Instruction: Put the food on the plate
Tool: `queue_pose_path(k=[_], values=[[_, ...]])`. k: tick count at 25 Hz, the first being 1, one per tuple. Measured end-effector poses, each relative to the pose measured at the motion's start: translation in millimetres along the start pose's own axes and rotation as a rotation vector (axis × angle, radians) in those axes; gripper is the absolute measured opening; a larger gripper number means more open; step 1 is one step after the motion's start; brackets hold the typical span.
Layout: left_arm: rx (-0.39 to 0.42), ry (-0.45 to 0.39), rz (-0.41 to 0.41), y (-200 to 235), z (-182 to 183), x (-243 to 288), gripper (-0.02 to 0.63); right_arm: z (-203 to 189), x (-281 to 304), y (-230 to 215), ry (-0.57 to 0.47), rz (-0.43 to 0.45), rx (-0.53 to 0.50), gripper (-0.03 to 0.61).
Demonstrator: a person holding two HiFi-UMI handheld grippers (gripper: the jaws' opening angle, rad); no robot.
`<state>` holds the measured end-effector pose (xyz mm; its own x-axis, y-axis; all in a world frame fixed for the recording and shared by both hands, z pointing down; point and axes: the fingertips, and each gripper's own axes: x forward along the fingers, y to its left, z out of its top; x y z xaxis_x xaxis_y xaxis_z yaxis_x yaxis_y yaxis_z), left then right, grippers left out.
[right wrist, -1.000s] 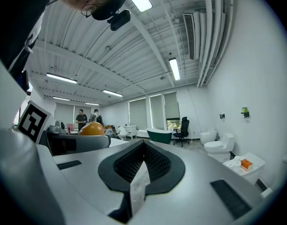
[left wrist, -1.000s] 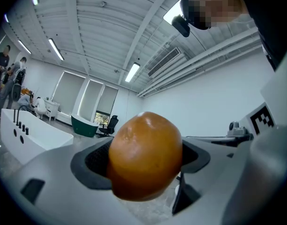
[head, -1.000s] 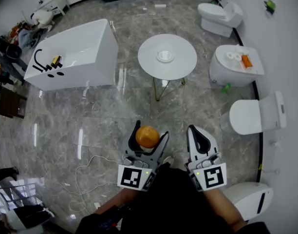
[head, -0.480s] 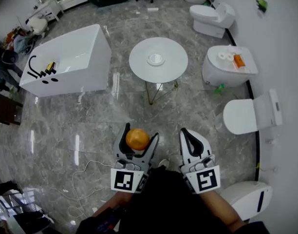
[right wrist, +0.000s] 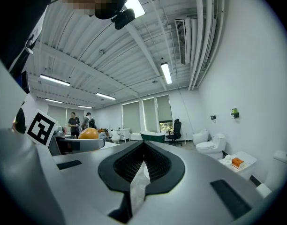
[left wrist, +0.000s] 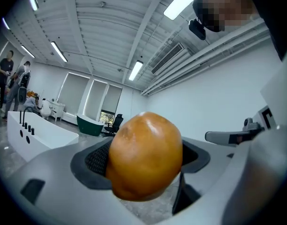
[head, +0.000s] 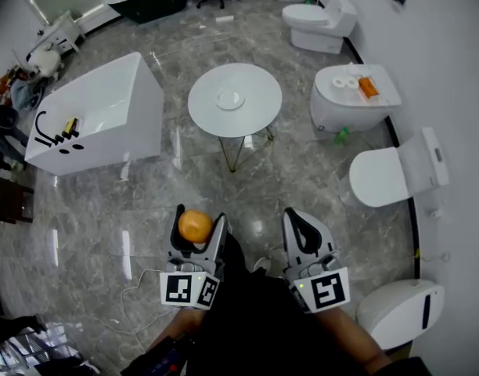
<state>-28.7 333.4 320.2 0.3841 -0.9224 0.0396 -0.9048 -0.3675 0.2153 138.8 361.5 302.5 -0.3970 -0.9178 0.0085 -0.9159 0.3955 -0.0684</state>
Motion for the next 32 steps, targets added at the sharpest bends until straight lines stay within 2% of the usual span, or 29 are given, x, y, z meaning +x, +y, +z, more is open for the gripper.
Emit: queue_pose_path(k=[5,13,21,26,32], values=[[0.033,-0.002,-0.046,-9.7,-0.9,14.1,0.39,-9.4,5.5,-6.6,0.022,-0.016,-0.008,0.005],[0.004,0.005,-0.071,12.0,-7.0,62.6,0.39,-25.3,50.1,-16.3,0.063,0.0,-0.005,0.005],[-0.017,0.016,-0.069,54.0,-0.3,137.4,0.39,-27.4,139.1,-40.3,0.085,0.02,0.012,0.005],[0.045,0.033,-0.128,65.9,5.5,183.0,0.39,-35.0,202.6,-45.8,0.131,0.045,0.024,0.005],[0.009,0.049,-0.142,98.8,13.8,236.5,0.39,-31.8,265.7,-53.0,0.15,0.039,0.002,0.005]])
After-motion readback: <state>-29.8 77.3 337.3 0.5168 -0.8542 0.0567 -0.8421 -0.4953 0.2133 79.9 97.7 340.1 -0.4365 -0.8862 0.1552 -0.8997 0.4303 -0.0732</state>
